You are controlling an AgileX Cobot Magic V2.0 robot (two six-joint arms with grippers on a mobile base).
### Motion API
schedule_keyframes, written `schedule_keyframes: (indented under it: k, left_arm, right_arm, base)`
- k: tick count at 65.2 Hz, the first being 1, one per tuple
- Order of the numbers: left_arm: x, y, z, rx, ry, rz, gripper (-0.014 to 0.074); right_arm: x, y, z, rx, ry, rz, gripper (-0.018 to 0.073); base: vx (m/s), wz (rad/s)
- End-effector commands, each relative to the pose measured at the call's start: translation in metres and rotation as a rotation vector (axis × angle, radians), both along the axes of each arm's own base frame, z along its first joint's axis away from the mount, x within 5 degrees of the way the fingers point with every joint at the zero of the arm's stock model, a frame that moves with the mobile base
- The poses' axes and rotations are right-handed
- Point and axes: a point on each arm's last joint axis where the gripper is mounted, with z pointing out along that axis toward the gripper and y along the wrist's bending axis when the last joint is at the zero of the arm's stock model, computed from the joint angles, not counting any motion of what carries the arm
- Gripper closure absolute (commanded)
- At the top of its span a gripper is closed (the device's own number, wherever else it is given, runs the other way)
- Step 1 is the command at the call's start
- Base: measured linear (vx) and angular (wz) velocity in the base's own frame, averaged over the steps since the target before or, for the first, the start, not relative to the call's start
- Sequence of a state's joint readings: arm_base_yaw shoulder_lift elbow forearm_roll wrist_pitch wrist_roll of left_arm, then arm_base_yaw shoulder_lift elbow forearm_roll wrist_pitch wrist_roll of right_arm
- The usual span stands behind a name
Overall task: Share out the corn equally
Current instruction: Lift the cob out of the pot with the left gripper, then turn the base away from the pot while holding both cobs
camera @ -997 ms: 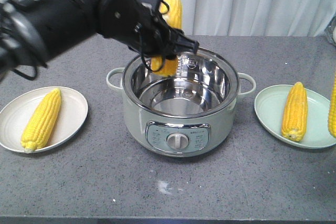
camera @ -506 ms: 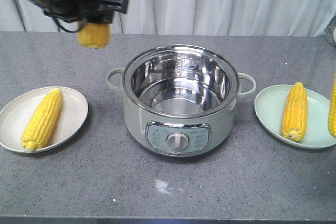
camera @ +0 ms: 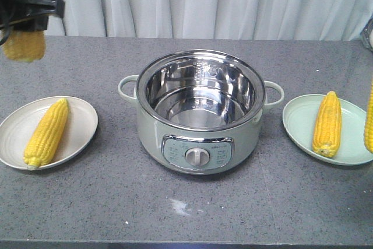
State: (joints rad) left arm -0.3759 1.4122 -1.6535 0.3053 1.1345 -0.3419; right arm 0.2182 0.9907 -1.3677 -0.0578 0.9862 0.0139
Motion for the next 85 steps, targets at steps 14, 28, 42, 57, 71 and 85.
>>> schedule_keyframes:
  k: [14,28,42,57,71,85]
  left_arm:
    - [-0.035,0.017,0.024,-0.041,-0.163,0.002,0.0468]
    - [-0.036,0.019,0.025,-0.034,-0.167,0.006,0.0468]
    - [-0.036,0.019,0.025,-0.035,-0.163,0.007,0.0468]
    - [-0.036,0.019,0.025,-0.035,-0.163,0.007,0.0468]
    - [-0.036,0.019,0.024,-0.035,-0.162,0.007,0.0468]
    - [-0.036,0.019,0.024,-0.035,-0.162,0.007,0.0468]
  right_arm:
    - [-0.002,-0.002,0.015,0.008,-0.105,-0.005,0.0461]
    - [-0.002,-0.002,0.014,0.008,-0.104,-0.005,0.0461]
    - [-0.002,-0.002,0.014,0.007,-0.103,-0.005,0.0461]
    - [-0.002,-0.002,0.014,0.007,-0.103,-0.005,0.0461]
    - [-0.003,-0.002,0.014,0.007,-0.102,-0.005,0.0461]
    - [-0.003,-0.002,0.014,0.007,-0.102,-0.005,0.0461]
  base:
    - [0.00,0.00]
    - [0.00,0.00]
    - [0.00,0.00]
    - [0.00,0.00]
    - [0.00,0.00]
    - [0.00,0.00]
